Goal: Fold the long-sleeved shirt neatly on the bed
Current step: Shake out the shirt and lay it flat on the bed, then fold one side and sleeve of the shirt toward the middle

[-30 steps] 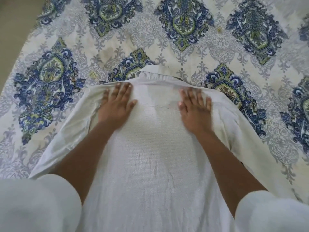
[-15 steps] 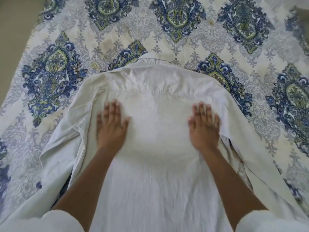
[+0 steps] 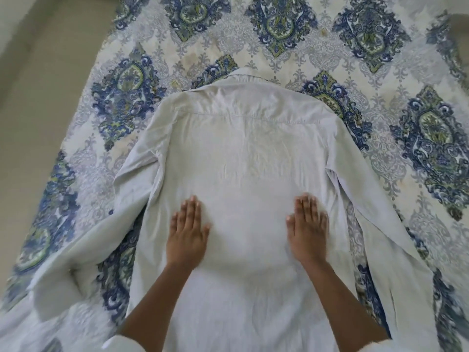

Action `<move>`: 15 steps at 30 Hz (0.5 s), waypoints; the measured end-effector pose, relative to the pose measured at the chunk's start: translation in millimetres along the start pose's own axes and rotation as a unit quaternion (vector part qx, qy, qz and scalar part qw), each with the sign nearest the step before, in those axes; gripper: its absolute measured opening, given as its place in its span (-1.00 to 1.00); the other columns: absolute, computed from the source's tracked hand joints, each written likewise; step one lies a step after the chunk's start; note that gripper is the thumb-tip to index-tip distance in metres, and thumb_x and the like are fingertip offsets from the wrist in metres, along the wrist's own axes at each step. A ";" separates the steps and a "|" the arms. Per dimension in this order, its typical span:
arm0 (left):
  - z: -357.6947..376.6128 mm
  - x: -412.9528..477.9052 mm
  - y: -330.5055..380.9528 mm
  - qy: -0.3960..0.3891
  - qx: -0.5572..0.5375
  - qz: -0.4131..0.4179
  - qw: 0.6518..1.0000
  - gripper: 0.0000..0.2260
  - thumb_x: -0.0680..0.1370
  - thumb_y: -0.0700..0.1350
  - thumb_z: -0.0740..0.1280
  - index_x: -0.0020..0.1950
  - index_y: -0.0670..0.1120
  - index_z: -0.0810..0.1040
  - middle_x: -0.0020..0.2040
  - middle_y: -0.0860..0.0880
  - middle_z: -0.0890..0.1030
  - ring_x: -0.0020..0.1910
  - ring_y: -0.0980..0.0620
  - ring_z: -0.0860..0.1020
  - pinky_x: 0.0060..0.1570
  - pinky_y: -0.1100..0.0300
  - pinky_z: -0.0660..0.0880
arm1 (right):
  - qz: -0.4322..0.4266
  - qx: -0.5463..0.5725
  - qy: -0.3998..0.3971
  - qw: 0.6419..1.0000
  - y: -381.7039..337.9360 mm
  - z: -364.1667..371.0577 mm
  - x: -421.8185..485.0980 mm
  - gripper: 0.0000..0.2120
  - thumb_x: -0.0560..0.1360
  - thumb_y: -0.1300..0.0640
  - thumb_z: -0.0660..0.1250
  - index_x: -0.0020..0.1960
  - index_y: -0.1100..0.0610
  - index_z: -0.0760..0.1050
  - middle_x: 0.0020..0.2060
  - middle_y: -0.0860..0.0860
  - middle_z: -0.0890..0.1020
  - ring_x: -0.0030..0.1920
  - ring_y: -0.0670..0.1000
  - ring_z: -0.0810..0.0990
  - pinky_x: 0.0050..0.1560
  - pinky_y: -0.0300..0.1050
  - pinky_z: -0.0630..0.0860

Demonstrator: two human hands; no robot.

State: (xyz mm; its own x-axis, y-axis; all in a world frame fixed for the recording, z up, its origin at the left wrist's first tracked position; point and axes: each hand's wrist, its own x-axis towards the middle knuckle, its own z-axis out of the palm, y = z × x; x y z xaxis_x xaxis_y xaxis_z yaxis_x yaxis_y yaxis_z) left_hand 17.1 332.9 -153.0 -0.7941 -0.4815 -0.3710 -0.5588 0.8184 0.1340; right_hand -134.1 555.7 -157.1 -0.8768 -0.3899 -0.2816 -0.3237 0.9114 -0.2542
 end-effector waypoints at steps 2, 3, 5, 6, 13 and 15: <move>-10.6 -12.0 2.1 -0.054 -0.020 -0.012 0.998 -0.31 0.44 0.21 -0.39 0.49 -0.11 -0.26 0.54 -0.02 -0.21 0.53 0.01 -0.17 0.44 0.14 -0.28 | -0.048 0.047 -0.024 0.997 -27.2 -6.5 -8.9 -0.41 0.53 -0.06 -0.15 0.44 0.18 0.28 0.45 0.13 0.30 0.45 0.14 0.27 0.41 0.16 0.21; -17.7 -16.7 3.3 -0.072 -0.030 -0.011 0.997 -0.32 0.47 0.21 -0.37 0.51 -0.11 -0.23 0.55 -0.02 -0.19 0.53 0.03 -0.18 0.45 0.13 -0.26 | -0.078 0.074 -0.034 0.994 -40.9 -8.6 -14.6 -0.41 0.53 -0.05 -0.13 0.42 0.18 0.31 0.43 0.13 0.34 0.43 0.14 0.31 0.39 0.13 0.25; -36.3 -25.1 4.7 -0.082 -0.038 -0.010 0.996 -0.46 0.61 0.13 -0.20 0.54 -0.10 -0.07 0.56 -0.01 -0.09 0.53 0.05 -0.13 0.47 0.12 -0.19 | -0.104 0.128 -0.052 0.985 -67.9 -12.4 -27.4 -0.48 0.54 -0.01 -0.05 0.38 0.20 0.37 0.38 0.14 0.40 0.39 0.14 0.39 0.36 0.05 0.30; -43.9 -29.4 1.2 -0.067 -0.048 -0.012 0.997 -0.51 0.64 0.07 -0.12 0.54 -0.10 0.01 0.56 0.00 -0.03 0.54 0.06 -0.08 0.48 0.12 -0.15 | -0.107 0.147 -0.068 0.981 -80.7 -13.5 -32.7 -0.53 0.56 0.04 0.00 0.39 0.20 0.37 0.38 0.13 0.41 0.38 0.13 0.39 0.36 0.01 0.31; -78.9 -32.8 -78.3 0.176 -0.116 -0.079 0.974 -0.63 0.50 -0.11 0.07 0.11 -0.21 0.57 0.11 -0.16 0.60 0.07 -0.20 0.54 -0.01 -0.02 0.48 | -0.097 0.232 -0.123 0.960 -155.4 -7.1 -40.2 -0.67 0.58 0.25 0.12 0.31 0.11 0.44 0.23 0.00 0.53 0.29 0.01 0.42 0.21 -0.15 0.37; -86.0 -25.0 -112.4 0.204 -0.116 -0.134 0.963 -0.66 0.51 -0.11 0.07 0.07 -0.21 0.58 0.04 -0.16 0.59 0.01 -0.22 0.52 -0.08 -0.02 0.47 | -0.100 0.259 -0.130 0.952 -181.5 -4.0 -34.0 -0.69 0.58 0.26 0.12 0.26 0.12 0.49 0.20 -0.01 0.56 0.25 0.00 0.48 0.21 -0.16 0.40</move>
State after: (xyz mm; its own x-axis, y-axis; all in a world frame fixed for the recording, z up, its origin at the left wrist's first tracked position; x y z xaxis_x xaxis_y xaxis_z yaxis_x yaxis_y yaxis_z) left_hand 79.2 226.0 -79.7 -0.6149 -0.7878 -0.0365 -0.7579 0.5775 0.3035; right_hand -47.0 404.1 -97.7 -0.6767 -0.6290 -0.3826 -0.1962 0.6549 -0.7298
